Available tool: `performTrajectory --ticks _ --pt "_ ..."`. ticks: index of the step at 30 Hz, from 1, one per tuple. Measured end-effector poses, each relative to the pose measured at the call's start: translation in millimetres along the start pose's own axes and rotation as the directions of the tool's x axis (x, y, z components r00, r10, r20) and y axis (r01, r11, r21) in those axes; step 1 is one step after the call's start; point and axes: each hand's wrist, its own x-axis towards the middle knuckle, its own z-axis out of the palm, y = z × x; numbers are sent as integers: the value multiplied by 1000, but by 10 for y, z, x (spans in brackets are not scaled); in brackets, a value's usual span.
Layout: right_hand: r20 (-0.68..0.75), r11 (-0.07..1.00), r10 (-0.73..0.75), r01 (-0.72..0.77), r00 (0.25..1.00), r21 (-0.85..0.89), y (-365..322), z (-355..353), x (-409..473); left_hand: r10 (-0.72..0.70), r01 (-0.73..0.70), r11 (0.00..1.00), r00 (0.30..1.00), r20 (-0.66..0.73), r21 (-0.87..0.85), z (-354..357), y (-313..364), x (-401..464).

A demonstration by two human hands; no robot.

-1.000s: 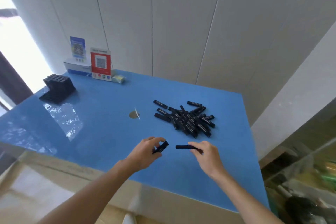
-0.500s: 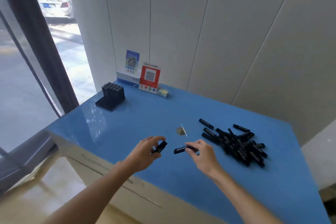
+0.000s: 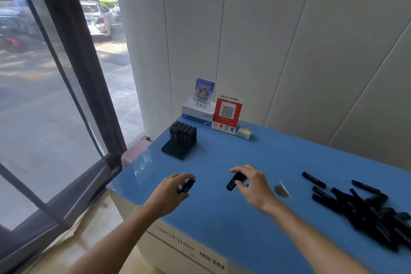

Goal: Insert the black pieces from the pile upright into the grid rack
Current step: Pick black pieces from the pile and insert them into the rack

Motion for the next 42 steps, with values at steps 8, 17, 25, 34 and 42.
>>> performTrajectory --ticks 8,17,25,34,42 --pt "10 999 -34 34 999 29 -149 294 971 -64 60 996 996 -63 -65 -366 -455 576" --pt "-12 992 -84 85 996 96 -325 659 1732 -89 80 994 988 -123 -78 -624 -811 1116" --pt "-56 998 -40 42 998 41 -274 794 2094 -15 14 994 1000 -3 -108 -734 -1087 1675" --pt "-105 993 76 -85 992 -85 -515 1221 2289 183 -180 978 983 19 -102 -846 -1357 2149" --pt "-214 954 177 -221 961 -203 -624 1417 2302 367 -363 928 930 31 -84 -760 -1485 2416"
